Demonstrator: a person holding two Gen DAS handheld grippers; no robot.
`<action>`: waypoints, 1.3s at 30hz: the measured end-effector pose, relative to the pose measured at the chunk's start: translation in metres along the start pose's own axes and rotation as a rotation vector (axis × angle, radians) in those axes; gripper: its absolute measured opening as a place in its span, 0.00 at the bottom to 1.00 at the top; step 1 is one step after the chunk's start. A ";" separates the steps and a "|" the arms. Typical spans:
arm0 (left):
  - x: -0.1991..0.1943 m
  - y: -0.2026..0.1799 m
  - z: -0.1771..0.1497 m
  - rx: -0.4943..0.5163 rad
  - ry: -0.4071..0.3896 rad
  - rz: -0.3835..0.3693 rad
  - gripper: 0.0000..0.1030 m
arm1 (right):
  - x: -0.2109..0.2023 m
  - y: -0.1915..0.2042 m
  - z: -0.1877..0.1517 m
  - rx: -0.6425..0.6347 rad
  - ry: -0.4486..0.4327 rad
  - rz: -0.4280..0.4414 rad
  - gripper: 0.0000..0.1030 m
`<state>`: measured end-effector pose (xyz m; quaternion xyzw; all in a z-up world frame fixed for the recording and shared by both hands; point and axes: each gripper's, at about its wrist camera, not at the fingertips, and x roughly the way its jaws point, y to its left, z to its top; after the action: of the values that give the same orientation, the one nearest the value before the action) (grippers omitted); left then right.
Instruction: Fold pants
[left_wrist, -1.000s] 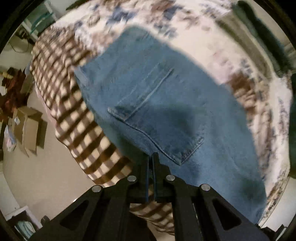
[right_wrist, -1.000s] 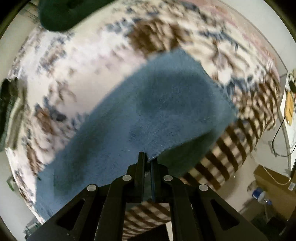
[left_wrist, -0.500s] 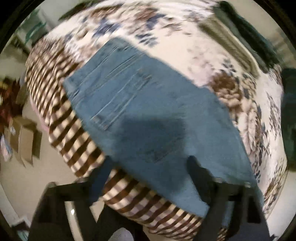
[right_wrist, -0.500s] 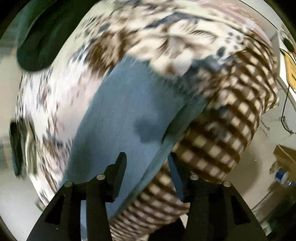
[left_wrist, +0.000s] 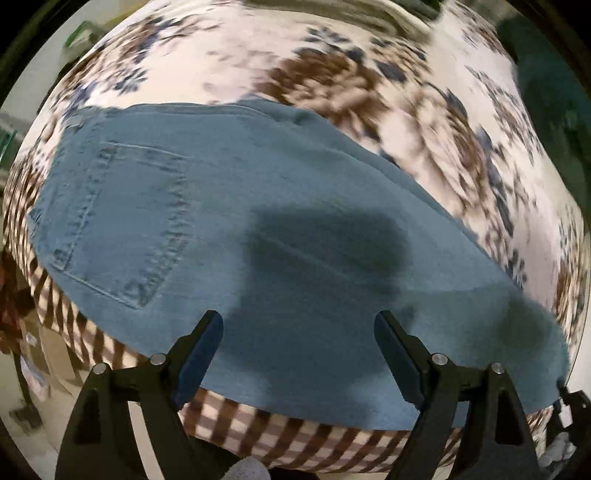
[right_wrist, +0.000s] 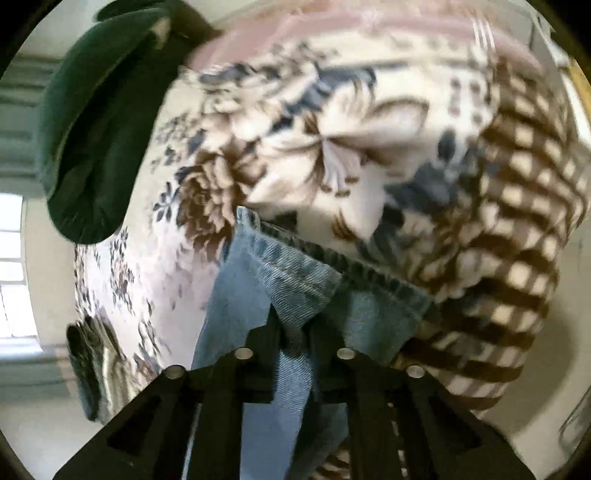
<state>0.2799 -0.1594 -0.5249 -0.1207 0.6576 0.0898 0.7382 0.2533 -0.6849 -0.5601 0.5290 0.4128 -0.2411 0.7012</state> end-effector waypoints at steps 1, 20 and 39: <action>0.002 -0.006 -0.002 0.022 0.002 0.000 0.81 | -0.007 -0.002 -0.002 -0.017 -0.013 -0.012 0.11; 0.002 -0.082 0.028 0.223 -0.018 0.006 0.81 | 0.005 0.078 0.004 -0.375 -0.027 -0.324 0.55; 0.036 -0.115 0.066 0.264 -0.012 0.027 0.81 | 0.048 0.121 0.065 -0.629 -0.127 -0.317 0.14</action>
<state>0.3804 -0.2506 -0.5468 -0.0129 0.6610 0.0132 0.7502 0.3943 -0.7024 -0.5276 0.2004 0.4993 -0.2404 0.8079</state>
